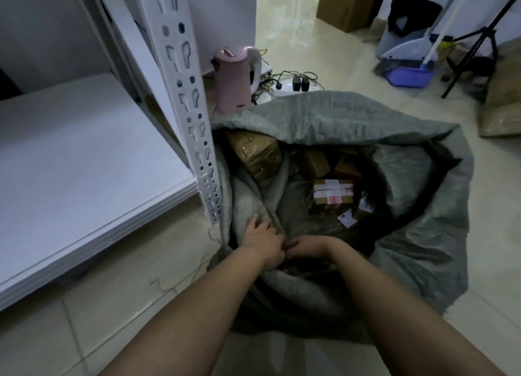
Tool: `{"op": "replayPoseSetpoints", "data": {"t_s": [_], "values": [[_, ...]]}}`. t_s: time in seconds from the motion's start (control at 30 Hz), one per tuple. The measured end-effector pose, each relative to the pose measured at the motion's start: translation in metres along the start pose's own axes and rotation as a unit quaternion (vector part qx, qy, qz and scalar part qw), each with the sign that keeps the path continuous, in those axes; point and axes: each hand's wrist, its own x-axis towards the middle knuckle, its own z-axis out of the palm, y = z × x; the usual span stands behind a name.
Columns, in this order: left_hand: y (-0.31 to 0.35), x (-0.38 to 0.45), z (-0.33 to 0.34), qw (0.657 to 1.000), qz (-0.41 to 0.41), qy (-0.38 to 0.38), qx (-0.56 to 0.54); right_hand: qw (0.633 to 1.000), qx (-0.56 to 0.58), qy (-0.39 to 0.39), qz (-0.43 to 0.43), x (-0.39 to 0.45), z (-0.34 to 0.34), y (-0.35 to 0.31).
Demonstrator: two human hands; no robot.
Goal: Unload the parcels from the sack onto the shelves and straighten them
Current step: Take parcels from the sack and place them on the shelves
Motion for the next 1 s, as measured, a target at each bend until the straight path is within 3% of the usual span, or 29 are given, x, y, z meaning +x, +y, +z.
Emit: {"op": "replayPoseSetpoints", "data": {"t_s": [0.07,0.1,0.17,0.2,0.27,0.4,0.57,0.7,0.77,0.9,1.0], "values": [[-0.002,0.004,0.004,0.999,-0.017,-0.041,0.023,0.99,0.088,0.11,0.002,0.007,-0.013,0.01],[-0.003,0.006,0.004,0.999,-0.02,-0.045,0.019,0.976,0.034,0.216,0.009,0.01,-0.022,0.015],[-0.002,0.011,0.001,1.0,-0.02,-0.024,-0.001,0.898,-0.146,0.415,0.025,0.017,-0.041,0.024],[-0.002,0.014,-0.001,1.0,-0.019,-0.009,-0.012,0.861,-0.216,0.459,0.028,0.02,-0.051,0.026],[-0.001,0.02,-0.007,1.0,-0.008,0.02,-0.021,0.828,-0.308,0.467,0.038,0.024,-0.07,0.028],[-0.004,0.028,-0.011,0.997,0.011,0.079,-0.023,0.82,-0.412,0.393,0.055,0.044,-0.104,0.02],[-0.018,0.028,-0.007,0.992,0.009,0.122,-0.039,0.821,-0.446,0.348,0.073,0.066,-0.12,0.018],[-0.027,0.023,-0.004,0.991,-0.009,0.122,-0.05,0.782,-0.49,0.379,0.065,0.07,-0.106,0.026],[-0.028,0.018,-0.006,0.99,-0.015,0.128,-0.064,0.799,-0.448,0.397,0.058,0.065,-0.1,0.025],[-0.025,-0.001,-0.016,0.979,-0.029,0.158,-0.122,0.853,-0.255,0.455,0.004,0.04,-0.091,0.005],[-0.025,-0.021,-0.026,0.971,-0.034,0.178,-0.158,0.891,-0.106,0.441,-0.029,0.013,-0.086,-0.016]]}}
